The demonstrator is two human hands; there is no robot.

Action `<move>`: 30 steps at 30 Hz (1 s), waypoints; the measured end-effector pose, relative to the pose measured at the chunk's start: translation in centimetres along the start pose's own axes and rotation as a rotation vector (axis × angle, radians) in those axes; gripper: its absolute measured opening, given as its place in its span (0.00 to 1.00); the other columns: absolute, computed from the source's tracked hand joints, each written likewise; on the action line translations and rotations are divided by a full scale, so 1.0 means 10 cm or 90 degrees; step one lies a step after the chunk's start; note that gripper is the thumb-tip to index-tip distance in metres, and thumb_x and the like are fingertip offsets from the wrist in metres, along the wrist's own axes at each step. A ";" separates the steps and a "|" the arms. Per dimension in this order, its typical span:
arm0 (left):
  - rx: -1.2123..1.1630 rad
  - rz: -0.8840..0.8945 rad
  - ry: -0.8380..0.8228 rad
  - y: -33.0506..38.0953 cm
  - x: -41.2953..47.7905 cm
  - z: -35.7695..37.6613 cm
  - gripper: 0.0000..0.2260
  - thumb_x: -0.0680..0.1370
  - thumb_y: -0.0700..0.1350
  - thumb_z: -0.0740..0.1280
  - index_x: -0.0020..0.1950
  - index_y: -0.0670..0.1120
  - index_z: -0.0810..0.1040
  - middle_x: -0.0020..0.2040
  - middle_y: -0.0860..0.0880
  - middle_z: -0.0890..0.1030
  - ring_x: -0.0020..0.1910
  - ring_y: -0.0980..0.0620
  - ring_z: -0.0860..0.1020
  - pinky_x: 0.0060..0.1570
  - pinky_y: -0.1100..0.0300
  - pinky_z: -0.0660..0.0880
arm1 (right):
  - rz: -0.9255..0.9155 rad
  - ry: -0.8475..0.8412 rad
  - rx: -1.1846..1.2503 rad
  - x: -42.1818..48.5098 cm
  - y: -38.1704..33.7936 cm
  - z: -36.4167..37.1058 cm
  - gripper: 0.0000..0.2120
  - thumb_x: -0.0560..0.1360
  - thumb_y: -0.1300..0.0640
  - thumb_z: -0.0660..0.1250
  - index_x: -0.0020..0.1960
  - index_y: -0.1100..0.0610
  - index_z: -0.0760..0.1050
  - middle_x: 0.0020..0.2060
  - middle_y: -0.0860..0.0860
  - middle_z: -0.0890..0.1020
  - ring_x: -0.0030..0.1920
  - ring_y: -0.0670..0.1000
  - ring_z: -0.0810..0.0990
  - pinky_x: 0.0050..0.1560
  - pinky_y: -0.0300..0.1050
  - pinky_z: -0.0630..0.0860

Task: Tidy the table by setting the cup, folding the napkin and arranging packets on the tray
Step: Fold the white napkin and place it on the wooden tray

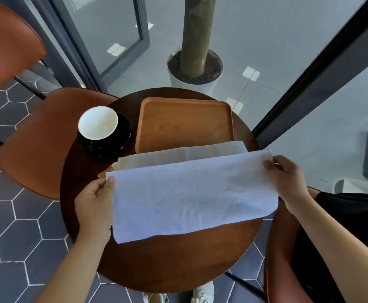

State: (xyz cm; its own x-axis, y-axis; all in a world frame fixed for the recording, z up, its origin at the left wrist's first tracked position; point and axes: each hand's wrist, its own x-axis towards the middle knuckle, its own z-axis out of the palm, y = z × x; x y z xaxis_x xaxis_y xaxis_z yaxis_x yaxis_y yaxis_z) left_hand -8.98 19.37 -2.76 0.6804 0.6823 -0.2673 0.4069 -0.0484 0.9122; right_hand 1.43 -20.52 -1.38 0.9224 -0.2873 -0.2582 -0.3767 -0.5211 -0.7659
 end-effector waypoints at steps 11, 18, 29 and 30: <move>0.085 0.036 -0.023 0.16 0.45 0.21 0.15 0.79 0.48 0.69 0.34 0.61 0.81 0.36 0.56 0.81 0.31 0.65 0.76 0.34 0.57 0.70 | -0.004 0.013 -0.069 0.43 -0.15 0.30 0.09 0.80 0.56 0.64 0.42 0.55 0.78 0.32 0.52 0.76 0.31 0.52 0.71 0.32 0.45 0.65; 0.183 0.034 0.008 0.06 0.55 0.29 0.09 0.80 0.50 0.69 0.42 0.49 0.83 0.35 0.51 0.82 0.38 0.51 0.81 0.38 0.51 0.76 | -0.018 -0.018 -0.107 0.72 -0.12 0.43 0.11 0.79 0.56 0.65 0.39 0.57 0.76 0.29 0.51 0.75 0.30 0.53 0.71 0.30 0.43 0.64; 0.291 0.091 0.013 0.03 0.26 0.19 0.11 0.81 0.47 0.66 0.62 0.50 0.81 0.54 0.52 0.81 0.47 0.57 0.78 0.46 0.61 0.72 | -0.083 0.058 -0.210 0.69 -0.10 0.38 0.11 0.76 0.54 0.71 0.56 0.56 0.78 0.51 0.53 0.81 0.50 0.58 0.80 0.51 0.55 0.78; 0.306 0.111 -0.004 -0.02 0.14 0.15 0.10 0.81 0.46 0.67 0.62 0.50 0.81 0.53 0.53 0.80 0.47 0.58 0.78 0.43 0.63 0.71 | -0.121 0.064 -0.221 0.59 -0.10 0.37 0.12 0.76 0.55 0.71 0.58 0.56 0.77 0.54 0.54 0.79 0.53 0.60 0.79 0.54 0.56 0.77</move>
State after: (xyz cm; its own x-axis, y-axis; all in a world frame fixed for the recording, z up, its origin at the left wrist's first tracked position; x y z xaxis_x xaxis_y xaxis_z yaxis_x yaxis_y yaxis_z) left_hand -7.17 19.22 -3.75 0.7660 0.6303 -0.1264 0.5203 -0.4924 0.6978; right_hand 7.55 -18.73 -4.34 0.9718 -0.2281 -0.0599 -0.2233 -0.8082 -0.5450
